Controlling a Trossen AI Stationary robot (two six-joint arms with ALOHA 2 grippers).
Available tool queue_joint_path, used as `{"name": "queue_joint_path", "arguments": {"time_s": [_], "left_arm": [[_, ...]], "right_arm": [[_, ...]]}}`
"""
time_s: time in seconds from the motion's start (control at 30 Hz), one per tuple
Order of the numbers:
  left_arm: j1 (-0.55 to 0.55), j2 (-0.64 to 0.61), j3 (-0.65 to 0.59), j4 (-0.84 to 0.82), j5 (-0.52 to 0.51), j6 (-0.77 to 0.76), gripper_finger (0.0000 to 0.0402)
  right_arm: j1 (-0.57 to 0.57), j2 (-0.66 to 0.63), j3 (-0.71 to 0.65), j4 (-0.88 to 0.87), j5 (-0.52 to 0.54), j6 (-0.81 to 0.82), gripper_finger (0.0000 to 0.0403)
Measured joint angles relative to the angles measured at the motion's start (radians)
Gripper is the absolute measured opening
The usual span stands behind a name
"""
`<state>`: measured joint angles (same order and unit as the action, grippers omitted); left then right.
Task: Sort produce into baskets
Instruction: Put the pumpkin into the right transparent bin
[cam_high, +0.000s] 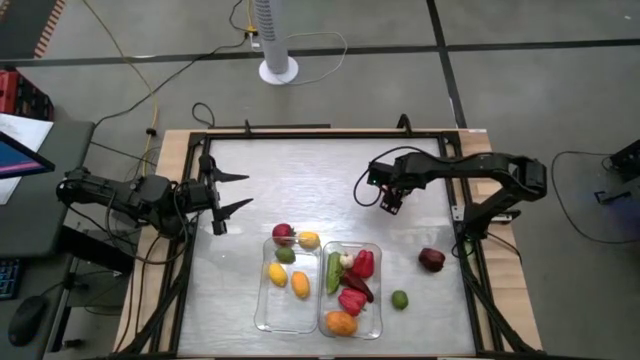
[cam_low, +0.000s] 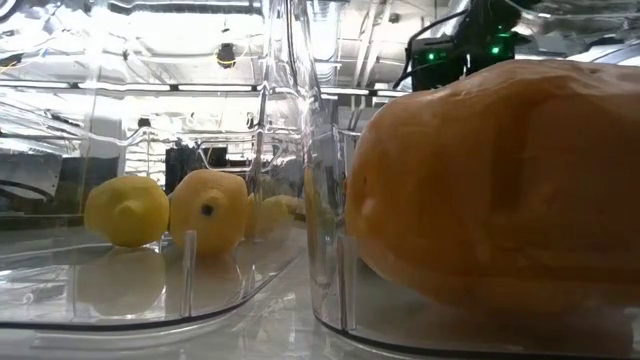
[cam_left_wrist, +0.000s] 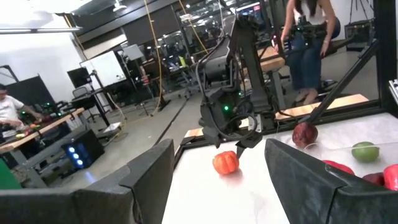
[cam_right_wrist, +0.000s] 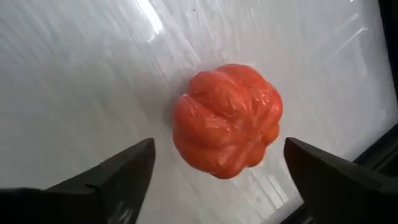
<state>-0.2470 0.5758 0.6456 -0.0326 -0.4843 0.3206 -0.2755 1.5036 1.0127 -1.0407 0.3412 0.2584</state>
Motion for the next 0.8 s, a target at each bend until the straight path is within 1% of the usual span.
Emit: {"name": "queue_joint_path", "arguments": {"time_s": [0.07,0.17,0.23,0.37,0.5,0.67,0.8], "left_arm": [[0.000,0.000,0.000,0.000,0.000,0.000,0.0240],[0.000,0.000,0.000,0.000,-0.001,0.000,0.0240],[0.000,0.000,0.000,0.000,-0.001,0.000,0.0240],[0.000,0.000,0.000,-0.002,-0.001,-0.001,0.0240],[0.000,0.000,0.000,-0.007,-0.001,-0.001,0.0240],[0.000,0.000,0.000,-0.009,-0.001,-0.001,0.0240],[0.000,0.000,0.000,-0.008,-0.001,0.000,0.0240]], "right_arm": [[0.000,0.000,0.016,-0.022,0.000,-0.004,0.0392],[-0.002,-0.001,0.026,-0.047,0.004,-0.050,0.0379],[-0.004,0.000,0.026,-0.049,0.023,-0.050,0.0377],[-0.025,0.007,0.020,-0.018,0.038,-0.048,0.0388],[-0.051,0.007,-0.035,0.055,0.005,-0.048,0.0398],[-0.094,0.008,-0.111,0.104,0.044,-0.064,0.0388],[-0.114,0.007,-0.148,0.172,0.051,-0.118,0.0374]]}}
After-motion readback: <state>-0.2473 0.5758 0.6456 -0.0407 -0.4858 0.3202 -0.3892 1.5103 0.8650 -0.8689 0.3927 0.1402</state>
